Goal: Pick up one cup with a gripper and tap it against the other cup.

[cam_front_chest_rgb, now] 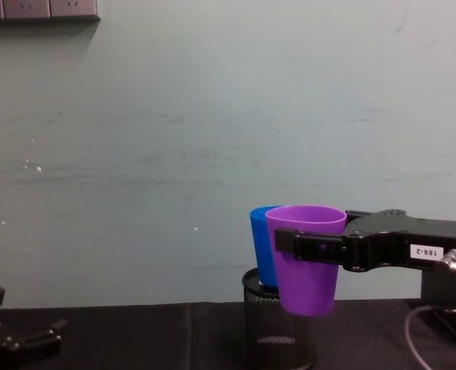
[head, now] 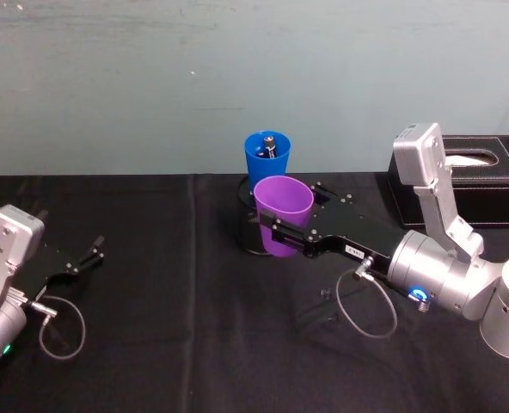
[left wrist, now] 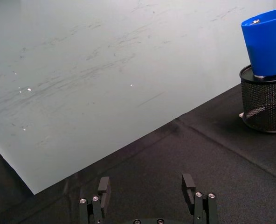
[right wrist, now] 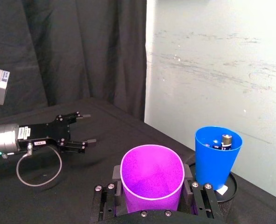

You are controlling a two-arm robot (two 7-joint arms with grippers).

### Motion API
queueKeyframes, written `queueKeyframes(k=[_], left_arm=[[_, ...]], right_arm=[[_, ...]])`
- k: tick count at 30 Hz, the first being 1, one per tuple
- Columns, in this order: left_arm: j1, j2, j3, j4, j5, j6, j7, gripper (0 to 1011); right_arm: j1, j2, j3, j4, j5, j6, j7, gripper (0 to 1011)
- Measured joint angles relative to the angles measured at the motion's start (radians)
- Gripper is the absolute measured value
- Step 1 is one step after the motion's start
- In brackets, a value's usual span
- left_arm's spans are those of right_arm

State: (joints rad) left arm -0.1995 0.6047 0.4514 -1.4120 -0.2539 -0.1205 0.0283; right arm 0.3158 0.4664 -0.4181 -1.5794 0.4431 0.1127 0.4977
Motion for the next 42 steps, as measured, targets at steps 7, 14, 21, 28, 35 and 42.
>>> queueKeyframes(k=[7,14,21,28,35,42], left_arm=[[0.0,0.0,0.0,0.0,0.0,0.0,0.0,1000],[0.0,0.0,0.0,0.0,0.0,0.0,0.0,1000],[0.0,0.0,0.0,0.0,0.0,0.0,0.0,1000],[0.0,0.0,0.0,0.0,0.0,0.0,0.0,1000],[0.0,0.0,0.0,0.0,0.0,0.0,0.0,1000],[0.0,0.0,0.0,0.0,0.0,0.0,0.0,1000]], right_arm=[[-0.001,0.0,0.0,0.0,0.0,-0.001,0.001,731],[-0.001,0.0,0.0,0.0,0.0,-0.001,0.001,731],[-0.001,0.0,0.0,0.0,0.0,-0.001,0.001,731],[-0.001,0.0,0.0,0.0,0.0,-0.001,0.001,731],[-0.001,0.0,0.0,0.0,0.0,-0.001,0.001,731],[-0.001,0.0,0.0,0.0,0.0,-0.001,0.001,732]])
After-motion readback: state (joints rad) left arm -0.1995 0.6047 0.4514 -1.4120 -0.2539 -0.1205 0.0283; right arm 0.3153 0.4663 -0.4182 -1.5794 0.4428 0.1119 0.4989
